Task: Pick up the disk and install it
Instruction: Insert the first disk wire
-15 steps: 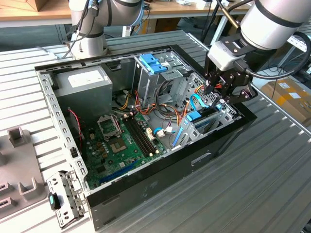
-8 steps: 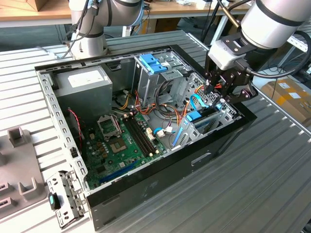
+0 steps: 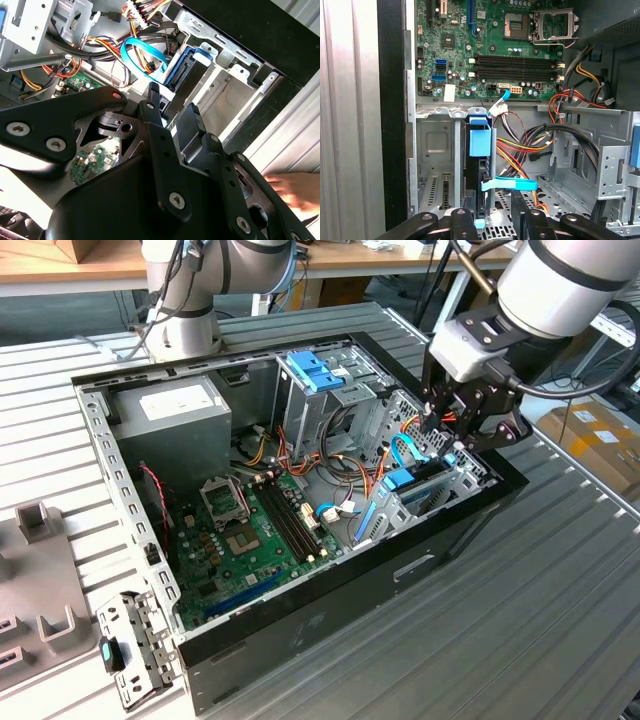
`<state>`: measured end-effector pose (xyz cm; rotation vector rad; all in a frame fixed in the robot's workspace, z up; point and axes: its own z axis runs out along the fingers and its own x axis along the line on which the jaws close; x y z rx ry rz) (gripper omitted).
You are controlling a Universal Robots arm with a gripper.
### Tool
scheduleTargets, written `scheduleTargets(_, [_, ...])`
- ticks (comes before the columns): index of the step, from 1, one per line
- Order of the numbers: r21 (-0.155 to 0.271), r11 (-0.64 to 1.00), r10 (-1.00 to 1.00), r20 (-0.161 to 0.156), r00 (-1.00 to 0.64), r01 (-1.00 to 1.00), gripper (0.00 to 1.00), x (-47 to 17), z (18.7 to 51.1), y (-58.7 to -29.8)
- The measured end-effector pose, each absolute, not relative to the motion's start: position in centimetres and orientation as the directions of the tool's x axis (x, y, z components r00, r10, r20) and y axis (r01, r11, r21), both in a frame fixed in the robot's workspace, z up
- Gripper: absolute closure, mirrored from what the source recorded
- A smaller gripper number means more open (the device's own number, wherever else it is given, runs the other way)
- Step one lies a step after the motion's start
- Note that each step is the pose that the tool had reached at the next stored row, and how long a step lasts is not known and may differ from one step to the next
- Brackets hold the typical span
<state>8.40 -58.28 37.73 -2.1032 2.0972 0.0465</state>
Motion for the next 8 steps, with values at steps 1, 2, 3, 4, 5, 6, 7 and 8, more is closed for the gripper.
scheduleTargets(1, [-0.099, 0.004, -0.990, -0.142, 0.010, -0.995, 0.58, 8.40, 37.78, -58.28])
scheduleTargets(2, [-0.099, 0.004, -0.990, -0.142, 0.010, -0.995, 0.58, 8.40, 37.79, -58.29])
scheduleTargets(3, [-0.099, 0.004, -0.990, -0.142, 0.010, -0.995, 0.58, 8.40, 37.81, -58.28])
scheduleTargets(4, [-0.099, 0.004, -0.990, -0.142, 0.010, -0.995, 0.58, 8.39, 37.84, -58.28])
scheduleTargets(5, [-0.099, 0.004, -0.990, -0.142, 0.010, -0.995, 0.58, 8.40, 37.87, -58.29])
scheduleTargets(6, [-0.099, 0.004, -0.990, -0.142, 0.010, -0.995, 0.58, 8.40, 37.89, -58.28])
scheduleTargets(7, [-0.099, 0.004, -0.990, -0.142, 0.010, -0.995, 0.58, 8.40, 37.90, -58.28])
scheduleTargets(8, [-0.099, 0.004, -0.990, -0.142, 0.010, -0.995, 0.58, 8.39, 37.90, -58.28])
